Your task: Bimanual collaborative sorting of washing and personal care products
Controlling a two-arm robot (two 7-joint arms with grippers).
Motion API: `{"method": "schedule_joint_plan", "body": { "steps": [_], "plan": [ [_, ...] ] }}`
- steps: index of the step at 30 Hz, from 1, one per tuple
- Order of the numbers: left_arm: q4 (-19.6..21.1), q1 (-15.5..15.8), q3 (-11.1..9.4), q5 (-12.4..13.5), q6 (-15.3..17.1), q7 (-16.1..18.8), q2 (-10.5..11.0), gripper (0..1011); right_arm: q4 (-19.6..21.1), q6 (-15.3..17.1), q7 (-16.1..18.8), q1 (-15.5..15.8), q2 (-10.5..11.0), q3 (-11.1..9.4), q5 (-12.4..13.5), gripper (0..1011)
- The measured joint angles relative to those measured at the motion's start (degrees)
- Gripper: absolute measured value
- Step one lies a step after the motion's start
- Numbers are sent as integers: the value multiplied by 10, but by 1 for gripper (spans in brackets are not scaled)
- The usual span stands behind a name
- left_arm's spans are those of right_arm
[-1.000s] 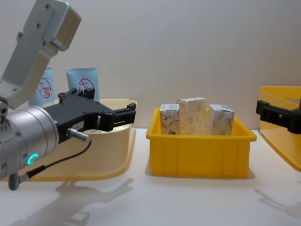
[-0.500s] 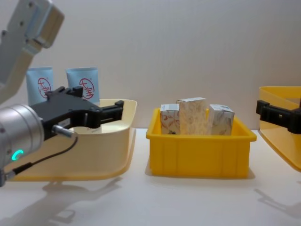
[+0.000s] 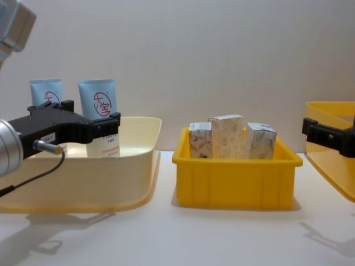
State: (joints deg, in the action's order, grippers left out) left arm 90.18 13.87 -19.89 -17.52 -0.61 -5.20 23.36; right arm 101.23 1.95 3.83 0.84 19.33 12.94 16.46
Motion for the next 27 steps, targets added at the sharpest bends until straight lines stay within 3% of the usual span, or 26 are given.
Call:
{"method": "schedule_joint_plan", "body": {
  "steps": [12, 27],
  "plan": [
    [-53, 29, 26, -64, 2, -67, -9, 1003, 0, 0, 0, 0, 0, 0, 0, 1001],
    [-134, 85, 28, -93, 2, -133, -28, 1003, 0, 0, 0, 0, 0, 0, 0, 1001]
  ]
}}
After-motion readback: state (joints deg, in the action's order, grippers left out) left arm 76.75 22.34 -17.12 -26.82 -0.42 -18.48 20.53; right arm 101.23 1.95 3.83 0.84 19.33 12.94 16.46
